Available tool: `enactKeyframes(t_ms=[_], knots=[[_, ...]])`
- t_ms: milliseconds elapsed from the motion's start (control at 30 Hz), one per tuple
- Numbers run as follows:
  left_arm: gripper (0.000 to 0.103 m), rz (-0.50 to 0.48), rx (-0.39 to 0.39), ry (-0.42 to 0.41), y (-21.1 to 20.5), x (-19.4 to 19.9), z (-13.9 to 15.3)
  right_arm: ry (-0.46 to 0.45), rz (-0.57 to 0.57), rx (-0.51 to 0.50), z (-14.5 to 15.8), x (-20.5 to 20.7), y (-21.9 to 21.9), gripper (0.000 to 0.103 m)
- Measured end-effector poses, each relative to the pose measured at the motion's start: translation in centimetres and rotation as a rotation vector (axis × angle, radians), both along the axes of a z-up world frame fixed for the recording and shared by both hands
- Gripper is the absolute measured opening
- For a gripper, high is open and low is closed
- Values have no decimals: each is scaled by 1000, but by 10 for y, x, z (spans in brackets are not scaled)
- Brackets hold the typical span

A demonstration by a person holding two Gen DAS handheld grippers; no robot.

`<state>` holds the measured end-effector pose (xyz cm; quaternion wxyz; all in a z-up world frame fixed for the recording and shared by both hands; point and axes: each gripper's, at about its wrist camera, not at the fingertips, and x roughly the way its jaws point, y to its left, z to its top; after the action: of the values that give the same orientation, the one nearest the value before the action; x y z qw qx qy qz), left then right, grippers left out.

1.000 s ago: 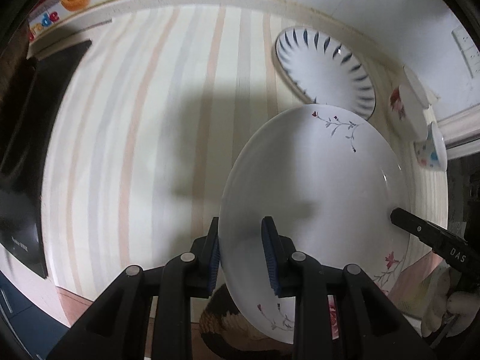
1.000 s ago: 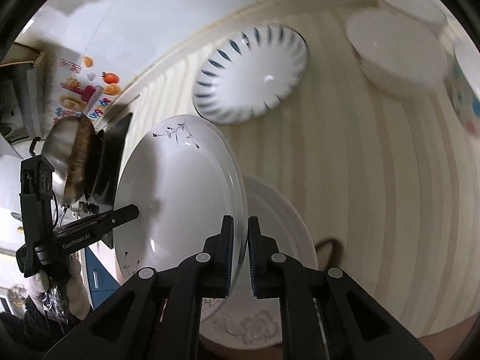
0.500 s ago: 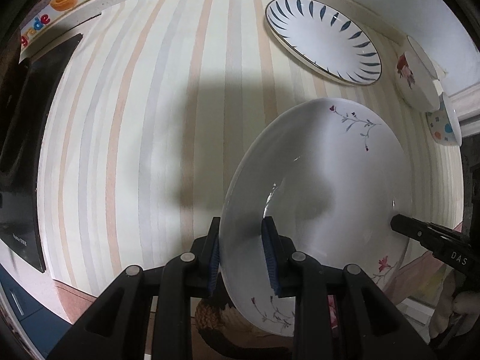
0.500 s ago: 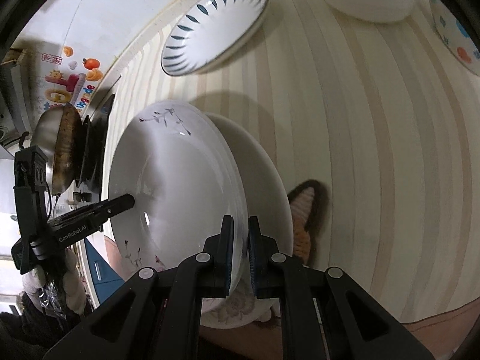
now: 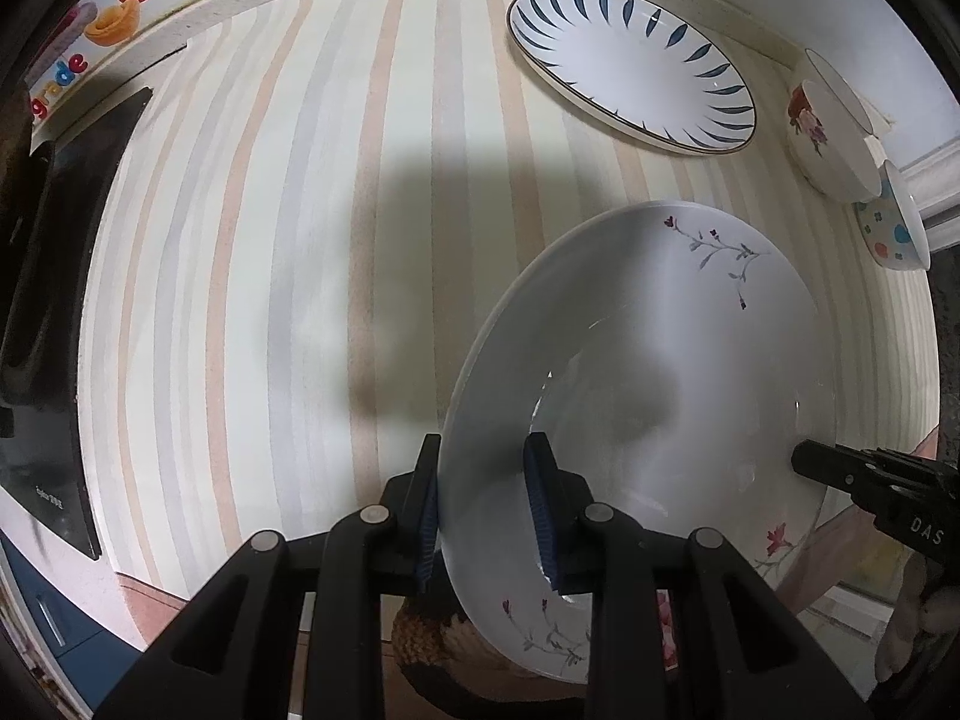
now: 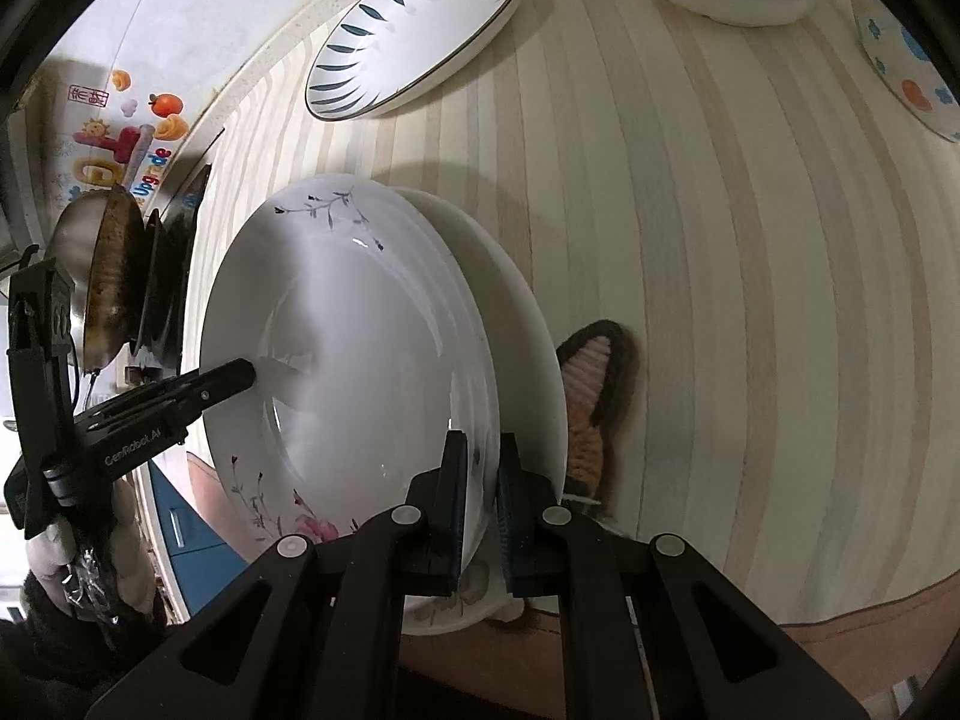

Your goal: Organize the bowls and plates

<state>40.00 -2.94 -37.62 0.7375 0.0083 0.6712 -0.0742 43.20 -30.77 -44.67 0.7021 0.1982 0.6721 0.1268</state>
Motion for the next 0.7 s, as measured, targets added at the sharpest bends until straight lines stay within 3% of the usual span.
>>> enactKeyframes(t_ms=[533,700], knots=[[24,-32,4,5,-10,-8,-11,86,-50,-16,4,-1,-4,14],[24,-24,-3,15,-5,-7,-11,115,-65,-7,9,2,-6,21]])
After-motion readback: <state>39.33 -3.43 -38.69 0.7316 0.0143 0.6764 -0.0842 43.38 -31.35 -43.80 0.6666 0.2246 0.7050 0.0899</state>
